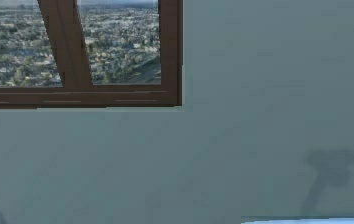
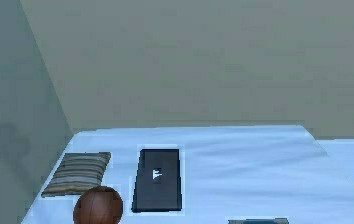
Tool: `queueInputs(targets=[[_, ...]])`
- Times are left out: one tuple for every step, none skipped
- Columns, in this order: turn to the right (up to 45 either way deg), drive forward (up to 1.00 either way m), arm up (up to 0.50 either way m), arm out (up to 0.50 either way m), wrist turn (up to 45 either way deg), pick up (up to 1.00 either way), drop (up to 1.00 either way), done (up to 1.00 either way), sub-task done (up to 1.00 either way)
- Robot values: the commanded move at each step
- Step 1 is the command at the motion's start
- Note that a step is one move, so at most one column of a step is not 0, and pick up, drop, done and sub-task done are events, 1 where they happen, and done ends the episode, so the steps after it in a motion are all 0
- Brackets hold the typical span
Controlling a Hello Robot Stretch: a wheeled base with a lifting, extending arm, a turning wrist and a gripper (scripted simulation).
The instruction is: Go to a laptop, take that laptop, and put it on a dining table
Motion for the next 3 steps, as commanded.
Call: queueInputs(targets=[[0.0,0.0,0.4,0.0,0.0,0.0,0.0,0.0,0.0],[0.0,0.0,0.0,0.34,0.0,0.0,0.0,0.0,0.0],[0.0,0.0,0.0,0.0,45.0,0.0,0.0,0.0,0.0]])
